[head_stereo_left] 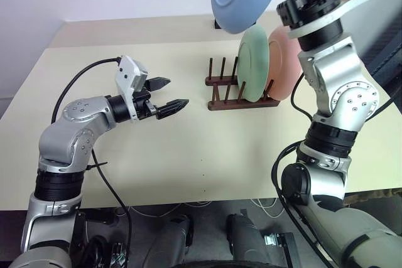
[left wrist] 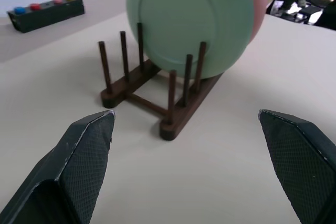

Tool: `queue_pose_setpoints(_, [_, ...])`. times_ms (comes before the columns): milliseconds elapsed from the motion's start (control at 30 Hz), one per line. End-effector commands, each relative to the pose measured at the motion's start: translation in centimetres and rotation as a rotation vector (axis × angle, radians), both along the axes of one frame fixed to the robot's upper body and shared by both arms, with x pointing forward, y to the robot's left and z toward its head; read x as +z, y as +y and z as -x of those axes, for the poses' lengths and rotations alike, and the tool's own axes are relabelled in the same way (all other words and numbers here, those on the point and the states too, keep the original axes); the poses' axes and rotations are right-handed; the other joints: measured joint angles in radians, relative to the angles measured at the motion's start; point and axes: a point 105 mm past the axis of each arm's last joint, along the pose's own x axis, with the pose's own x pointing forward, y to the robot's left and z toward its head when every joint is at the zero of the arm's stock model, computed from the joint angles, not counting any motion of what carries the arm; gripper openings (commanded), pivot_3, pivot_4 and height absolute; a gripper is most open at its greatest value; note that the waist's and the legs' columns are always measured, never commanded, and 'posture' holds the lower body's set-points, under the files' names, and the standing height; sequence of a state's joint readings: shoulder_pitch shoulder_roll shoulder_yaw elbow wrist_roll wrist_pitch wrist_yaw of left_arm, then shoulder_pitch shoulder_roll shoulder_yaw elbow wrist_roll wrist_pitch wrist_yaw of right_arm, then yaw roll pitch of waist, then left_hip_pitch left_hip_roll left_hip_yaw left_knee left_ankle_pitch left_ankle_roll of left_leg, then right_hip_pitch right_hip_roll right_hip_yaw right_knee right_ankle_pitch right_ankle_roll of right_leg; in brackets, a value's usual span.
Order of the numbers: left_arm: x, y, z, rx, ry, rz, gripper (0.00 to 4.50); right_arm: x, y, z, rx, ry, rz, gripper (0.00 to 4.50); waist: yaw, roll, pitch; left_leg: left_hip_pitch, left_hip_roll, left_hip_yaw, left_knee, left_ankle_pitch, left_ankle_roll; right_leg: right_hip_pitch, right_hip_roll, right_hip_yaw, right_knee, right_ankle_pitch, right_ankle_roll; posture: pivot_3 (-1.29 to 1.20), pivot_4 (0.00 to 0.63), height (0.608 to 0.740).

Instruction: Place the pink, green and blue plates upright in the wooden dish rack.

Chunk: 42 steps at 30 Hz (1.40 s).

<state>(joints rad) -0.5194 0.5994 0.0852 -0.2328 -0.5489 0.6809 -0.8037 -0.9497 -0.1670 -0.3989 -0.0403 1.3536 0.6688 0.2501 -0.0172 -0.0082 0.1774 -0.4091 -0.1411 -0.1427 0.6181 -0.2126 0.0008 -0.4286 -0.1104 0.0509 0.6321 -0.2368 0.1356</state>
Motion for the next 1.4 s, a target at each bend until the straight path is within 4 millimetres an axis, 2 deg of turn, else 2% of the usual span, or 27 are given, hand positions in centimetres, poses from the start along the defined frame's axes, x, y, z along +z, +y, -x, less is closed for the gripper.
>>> queue_pose_setpoints(33, [1.9, 0.5, 0.9, -0.015, -0.086, 0.019, 4.5, -1.2, 1.1, -0.8, -0.025, 0.039, 0.025, 0.04, -0.001, 0.0, 0.0, 0.0, 0.0, 0.0, 0.0, 0.0, 0.0, 0.0, 0.0, 0.0, 0.0, 0.0, 0.0, 0.0, 0.15, 0.74])
queue_pose_setpoints(167, [2.0, 0.8, 1.0, -0.017, -0.073, 0.033, 4.5, -3.7, 2.9, -1.4, -0.042, 0.078, 0.11, 0.04, -0.006, 0.0, 0.0, 0.0, 0.0, 0.0, -0.002, 0.0, -0.001, -0.001, 0.001, 0.0, 0.0, 0.0, 0.0, 0.0, 0.15, 0.74])
queue_pose_setpoints(300, [2.3, 0.5, 1.3, -0.037, -0.09, 0.031, 4.5, -5.0, 3.4, -1.8, -0.048, 0.103, 0.141, 0.04, -0.004, 0.0, 0.0, 0.0, 0.0, 0.0, -0.002, 0.001, -0.001, -0.001, 0.001, 0.0, 0.0, 0.0, 0.0, 0.0, 0.15, 0.74])
queue_pose_setpoints(833, [2.7, 0.2, 2.1, -0.087, -0.081, 0.042, 4.5, -7.4, 2.9, -1.7, -0.102, 0.117, 0.241, 0.04, -0.003, 0.0, 0.0, 0.0, 0.001, 0.0, -0.002, 0.001, -0.001, -0.001, 0.001, 0.0, 0.0, 0.0, 0.0, 0.0, 0.15, 0.74])
queue_pose_setpoints(1400, [2.8, 0.1, 2.2, -0.091, -0.075, 0.04, 4.5, -10.3, 2.6, -2.7, -0.157, 0.189, 0.287, 0.04, -0.003, 0.0, 0.0, 0.0, 0.001, 0.0, -0.002, 0.001, -0.001, -0.001, 0.001, 0.0, 0.0, 0.0, 0.0, 0.0, 0.15, 0.74])
